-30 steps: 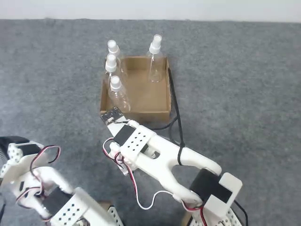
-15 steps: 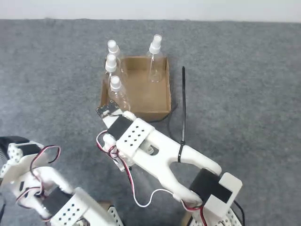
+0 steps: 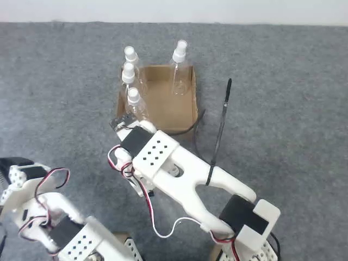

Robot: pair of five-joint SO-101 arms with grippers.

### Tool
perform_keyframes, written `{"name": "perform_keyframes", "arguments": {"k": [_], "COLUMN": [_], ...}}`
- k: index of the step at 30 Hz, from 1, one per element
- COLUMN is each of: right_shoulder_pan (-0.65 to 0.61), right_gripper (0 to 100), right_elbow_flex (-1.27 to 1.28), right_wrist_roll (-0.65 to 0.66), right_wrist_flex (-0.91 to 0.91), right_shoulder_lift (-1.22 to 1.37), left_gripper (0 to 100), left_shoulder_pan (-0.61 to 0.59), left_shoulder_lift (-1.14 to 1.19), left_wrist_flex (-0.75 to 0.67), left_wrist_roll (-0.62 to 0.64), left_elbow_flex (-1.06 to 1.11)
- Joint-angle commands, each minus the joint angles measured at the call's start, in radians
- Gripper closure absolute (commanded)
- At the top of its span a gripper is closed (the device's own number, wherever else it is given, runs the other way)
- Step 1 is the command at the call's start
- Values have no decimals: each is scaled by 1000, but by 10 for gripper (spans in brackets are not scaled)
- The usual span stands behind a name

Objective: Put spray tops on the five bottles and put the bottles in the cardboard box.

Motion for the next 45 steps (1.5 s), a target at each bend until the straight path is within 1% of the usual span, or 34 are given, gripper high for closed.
{"name": "perform_keyframes", "arguments": {"k": [1,6,10,14,23,29,34,41,45], "right_shoulder_pan": [5,5,10,56,171,216,257,252,257], "right_gripper": [919,919,919,919,919,919,919,919,916], "right_elbow_flex": [-66,-66,-51,-8,-3,-3,-3,61,149], "right_wrist_roll": [-6,-6,-6,-6,-6,-6,-6,-6,-6], "right_wrist_flex": [41,42,45,39,41,41,41,36,-44], "right_shoulder_lift": [-19,-22,-87,-180,-317,-398,-438,-529,-625], "left_gripper": [988,988,988,988,988,988,988,988,988], "left_shoulder_pan": [6,26,51,52,57,133,140,143,180], "left_shoulder_lift": [-15,-14,-12,-12,-15,-17,-17,-17,-17], "left_wrist_flex": [-9,-8,-8,-8,-8,32,34,34,54], "left_wrist_roll": [-6,-6,-8,-8,-8,-8,-8,-8,-8], "left_elbow_flex": [-10,-10,-10,-10,-10,-10,-10,-10,-10]}}
